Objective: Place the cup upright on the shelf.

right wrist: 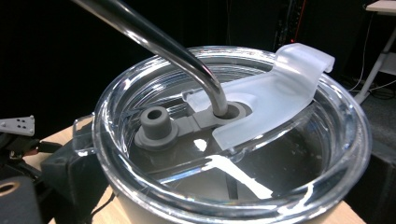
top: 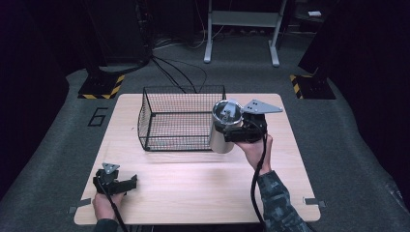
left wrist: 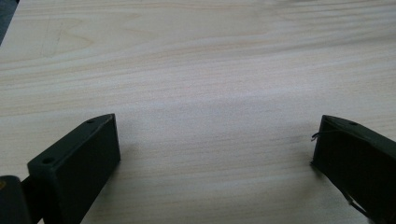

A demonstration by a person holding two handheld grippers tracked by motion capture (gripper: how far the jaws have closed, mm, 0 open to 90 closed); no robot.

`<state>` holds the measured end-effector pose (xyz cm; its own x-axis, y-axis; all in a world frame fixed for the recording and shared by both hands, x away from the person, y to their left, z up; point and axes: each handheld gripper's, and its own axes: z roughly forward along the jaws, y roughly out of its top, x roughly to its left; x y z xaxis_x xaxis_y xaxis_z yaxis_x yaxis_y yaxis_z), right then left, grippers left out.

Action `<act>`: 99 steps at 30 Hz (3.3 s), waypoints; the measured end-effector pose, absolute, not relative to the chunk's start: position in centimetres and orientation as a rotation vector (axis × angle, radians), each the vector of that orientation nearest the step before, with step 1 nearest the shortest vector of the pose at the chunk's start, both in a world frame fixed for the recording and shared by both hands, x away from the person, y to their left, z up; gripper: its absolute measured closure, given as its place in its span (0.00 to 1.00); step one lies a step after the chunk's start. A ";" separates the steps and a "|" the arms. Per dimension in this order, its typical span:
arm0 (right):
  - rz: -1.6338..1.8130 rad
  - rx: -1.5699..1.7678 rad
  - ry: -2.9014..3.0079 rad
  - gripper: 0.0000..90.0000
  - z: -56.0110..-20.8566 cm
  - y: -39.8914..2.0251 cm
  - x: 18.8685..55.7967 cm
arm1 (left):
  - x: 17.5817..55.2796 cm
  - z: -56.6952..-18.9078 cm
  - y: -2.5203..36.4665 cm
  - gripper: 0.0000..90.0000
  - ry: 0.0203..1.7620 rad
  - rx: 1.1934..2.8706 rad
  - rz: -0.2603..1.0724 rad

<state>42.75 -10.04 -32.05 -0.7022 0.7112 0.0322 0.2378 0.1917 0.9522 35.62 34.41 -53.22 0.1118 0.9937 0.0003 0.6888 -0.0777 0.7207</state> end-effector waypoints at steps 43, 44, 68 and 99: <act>1.518 0.878 2.057 0.04 -31.8 -5.8 48.7 | 35.6 -53.2 34.4 0.00 1.635 1.827 0.697; 1.516 0.878 2.057 0.04 -31.8 -5.7 48.8 | 35.6 -53.2 34.4 0.00 1.636 1.827 0.697; 1.481 0.920 2.005 0.04 -33.2 -4.6 52.2 | 35.6 -53.2 34.5 0.00 1.630 1.839 0.702; 1.431 0.997 2.010 0.04 -37.1 -2.3 53.9 | 35.6 -53.2 34.5 0.00 1.630 1.840 0.702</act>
